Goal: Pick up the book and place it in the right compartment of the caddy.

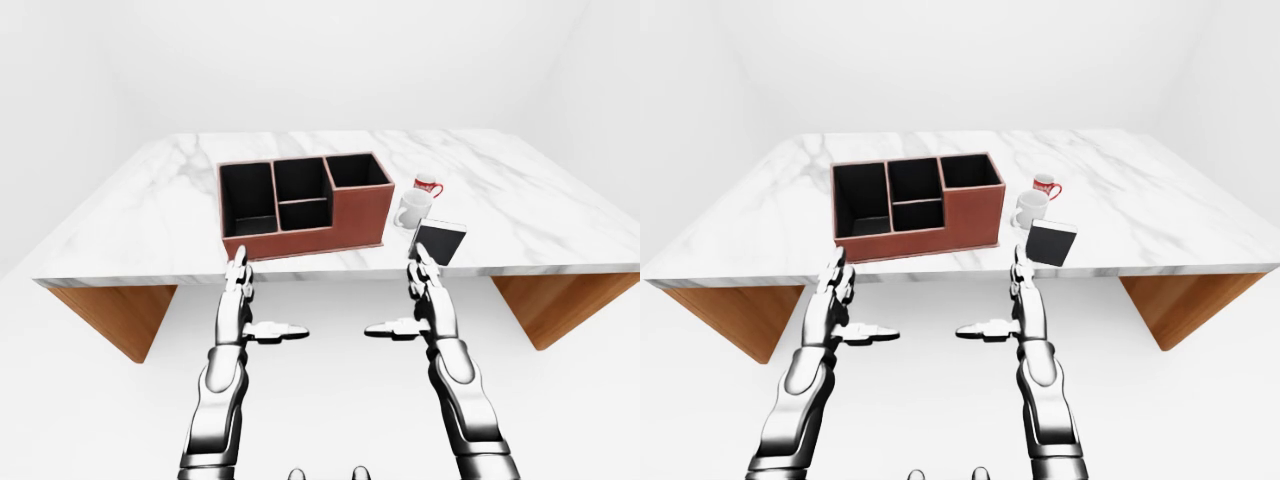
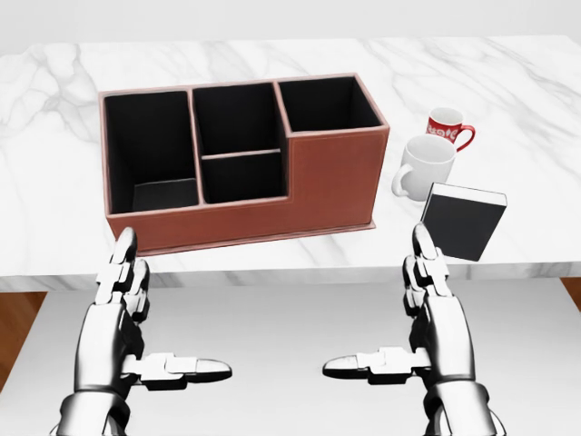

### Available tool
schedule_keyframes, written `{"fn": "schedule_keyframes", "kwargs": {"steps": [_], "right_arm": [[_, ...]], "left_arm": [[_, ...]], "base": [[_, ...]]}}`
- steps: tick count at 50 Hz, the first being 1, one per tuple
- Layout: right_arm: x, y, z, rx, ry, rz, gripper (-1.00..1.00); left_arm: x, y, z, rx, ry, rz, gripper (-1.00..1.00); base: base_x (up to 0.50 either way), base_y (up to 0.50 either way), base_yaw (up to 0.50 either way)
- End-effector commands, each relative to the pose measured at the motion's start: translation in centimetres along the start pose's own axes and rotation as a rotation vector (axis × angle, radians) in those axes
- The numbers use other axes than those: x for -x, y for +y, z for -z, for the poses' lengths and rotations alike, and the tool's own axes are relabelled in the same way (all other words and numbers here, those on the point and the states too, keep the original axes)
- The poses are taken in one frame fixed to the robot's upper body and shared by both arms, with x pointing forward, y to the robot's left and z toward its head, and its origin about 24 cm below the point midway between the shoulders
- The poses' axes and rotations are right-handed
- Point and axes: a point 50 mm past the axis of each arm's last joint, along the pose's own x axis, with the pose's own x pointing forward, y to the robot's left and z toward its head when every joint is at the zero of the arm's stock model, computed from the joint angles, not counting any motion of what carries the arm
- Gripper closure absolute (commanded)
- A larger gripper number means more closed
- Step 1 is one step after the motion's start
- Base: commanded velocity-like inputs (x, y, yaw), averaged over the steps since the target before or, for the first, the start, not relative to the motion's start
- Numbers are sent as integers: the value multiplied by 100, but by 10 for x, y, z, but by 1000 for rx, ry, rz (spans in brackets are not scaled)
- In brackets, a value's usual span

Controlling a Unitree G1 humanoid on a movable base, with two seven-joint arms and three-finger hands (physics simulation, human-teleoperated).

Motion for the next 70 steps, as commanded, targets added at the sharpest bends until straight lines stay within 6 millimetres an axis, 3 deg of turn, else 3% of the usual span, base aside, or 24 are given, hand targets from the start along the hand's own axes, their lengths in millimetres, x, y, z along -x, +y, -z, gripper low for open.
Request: {"fn": "schedule_keyframes", "kwargs": {"steps": [1, 8, 12, 16, 19, 22, 29, 36, 43, 70], "right_arm": [[0, -12, -4, 13, -3, 16, -100], [-2, -11, 0, 15, 10, 8, -100], [2, -15, -12, 22, -21, 26, -100], [11, -29, -40, 27, -125, 69, -100], [25, -40, -66, 45, -235, 101, -100], [42, -51, -94, 70, -357, 131, -100], [75, -65, -132, 132, -528, 180, -100], [99, -74, -156, 164, -655, 222, -100], [105, -72, -164, 184, -693, 214, -100], [105, -68, -161, 184, -681, 177, -100]], "left_arm": [[1, 10, -15, -24, -39, -17, -100], [1, 13, -19, -17, -45, -23, -100], [2, 20, -32, -3, -95, -37, -100], [4, 34, -55, 10, -192, -80, -100], [11, 55, -80, 48, -306, -128, -100], [13, 75, -92, 44, -353, -208, -100], [19, 99, -106, 105, -420, -327, -100], [23, 104, -110, 127, -440, -347, -100], [24, 105, -112, 130, -447, -352, -100], [25, 103, -113, 136, -454, -344, -100]], "base": [[0, 0, 0], [0, 0, 0], [0, 0, 0], [0, 0, 0], [0, 0, 0], [0, 0, 0], [0, 0, 0], [0, 0, 0], [0, 0, 0], [0, 0, 0]]}}
